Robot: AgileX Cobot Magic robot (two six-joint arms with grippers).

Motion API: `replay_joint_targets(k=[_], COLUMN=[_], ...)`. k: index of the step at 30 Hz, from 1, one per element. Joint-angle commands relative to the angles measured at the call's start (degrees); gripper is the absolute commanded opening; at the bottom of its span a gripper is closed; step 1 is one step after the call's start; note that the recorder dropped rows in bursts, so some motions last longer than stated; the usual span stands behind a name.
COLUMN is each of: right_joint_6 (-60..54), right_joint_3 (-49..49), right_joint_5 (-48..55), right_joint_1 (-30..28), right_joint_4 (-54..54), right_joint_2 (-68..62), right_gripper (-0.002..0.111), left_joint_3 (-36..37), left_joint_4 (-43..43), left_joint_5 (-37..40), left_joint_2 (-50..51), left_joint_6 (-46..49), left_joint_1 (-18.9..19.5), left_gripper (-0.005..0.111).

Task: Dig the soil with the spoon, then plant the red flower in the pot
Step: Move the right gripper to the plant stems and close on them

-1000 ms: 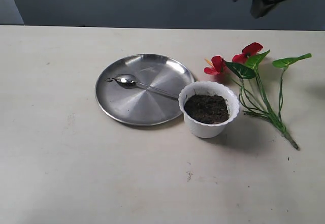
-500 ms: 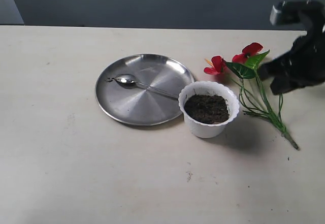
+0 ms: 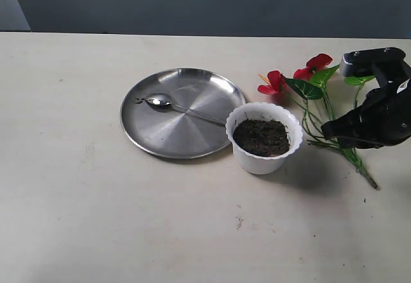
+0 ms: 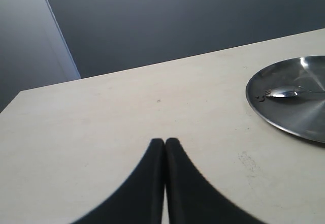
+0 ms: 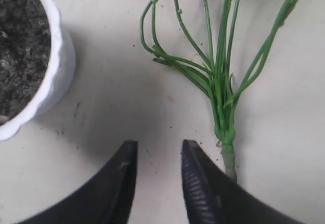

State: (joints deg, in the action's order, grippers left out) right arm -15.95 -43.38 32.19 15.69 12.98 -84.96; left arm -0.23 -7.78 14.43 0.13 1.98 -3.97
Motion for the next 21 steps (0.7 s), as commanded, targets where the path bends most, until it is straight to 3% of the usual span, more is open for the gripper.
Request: replay_joint_targets(k=[1,6,14,21], right_joint_6=[-0.5,2.3,15.2,16.6], right_joint_3=[0.3,0.3,0.3,0.3], right_joint_5=[-2.7,-4.5,-8.3,-13.0], right_joint_1=[-0.3,-0.3,-0.3,-0.3], right_joint_4=[-0.8,-1.1,-14.0,-14.1], right_joint_2=[0.1,0.1,-1.7,-8.9], right_gripper=[0.048,0.049,0.049,0.049], left_joint_3=[0.2,0.2,0.2,0.2], left_joint_4=[0.1,0.1,0.1,0.1], left_joint_5=[-0.5,-0.5,-0.5,-0.5], left_joint_2=[-0.1,-0.1,-0.1,-0.1], left_joint_6=[-0.1,-0.1,-0.1,-0.1], left_joint_1=[-0.3,-0.3,-0.3,-0.3], left_gripper=[0.0,0.0,0.0,0.0])
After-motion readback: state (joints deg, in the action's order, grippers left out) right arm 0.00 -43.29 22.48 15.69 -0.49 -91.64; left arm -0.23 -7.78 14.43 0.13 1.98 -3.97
